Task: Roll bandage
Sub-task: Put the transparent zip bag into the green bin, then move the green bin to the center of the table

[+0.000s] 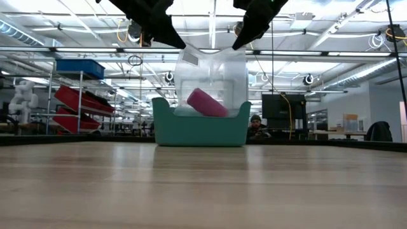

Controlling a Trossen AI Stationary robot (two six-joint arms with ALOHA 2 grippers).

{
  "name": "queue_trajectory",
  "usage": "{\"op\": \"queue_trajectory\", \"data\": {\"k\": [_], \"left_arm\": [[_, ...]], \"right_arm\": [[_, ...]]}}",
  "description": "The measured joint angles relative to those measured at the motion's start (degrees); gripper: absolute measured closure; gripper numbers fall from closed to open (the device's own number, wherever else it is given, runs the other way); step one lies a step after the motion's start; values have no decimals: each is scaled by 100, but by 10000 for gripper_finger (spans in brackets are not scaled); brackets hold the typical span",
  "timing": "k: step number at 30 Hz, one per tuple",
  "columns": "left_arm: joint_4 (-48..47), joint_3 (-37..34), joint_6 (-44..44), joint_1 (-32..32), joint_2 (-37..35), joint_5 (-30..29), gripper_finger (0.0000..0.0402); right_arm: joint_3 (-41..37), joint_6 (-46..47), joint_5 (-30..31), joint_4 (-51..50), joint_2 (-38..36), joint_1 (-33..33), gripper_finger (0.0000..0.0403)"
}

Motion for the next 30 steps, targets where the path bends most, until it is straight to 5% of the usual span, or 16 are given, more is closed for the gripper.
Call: {"op": "queue_trajectory", "data": {"k": [11,16,25,30], "left_arm": [[740,-292,-1,860,707,-527,387],[926,-289,52,1429,925,-522,327],[889,-285,30,1822,1219,-368,188],[733,-285,32,1765,1128,-468,163]], "right_arm": [[-485,-988,43,1380,813,-608,358],[-485,-1147,844,1745,1169,-955,296],[-485,-1072,616,1821,1331,-1309,206],[-485,-981,562,1811,1053,-1324,194]]}}
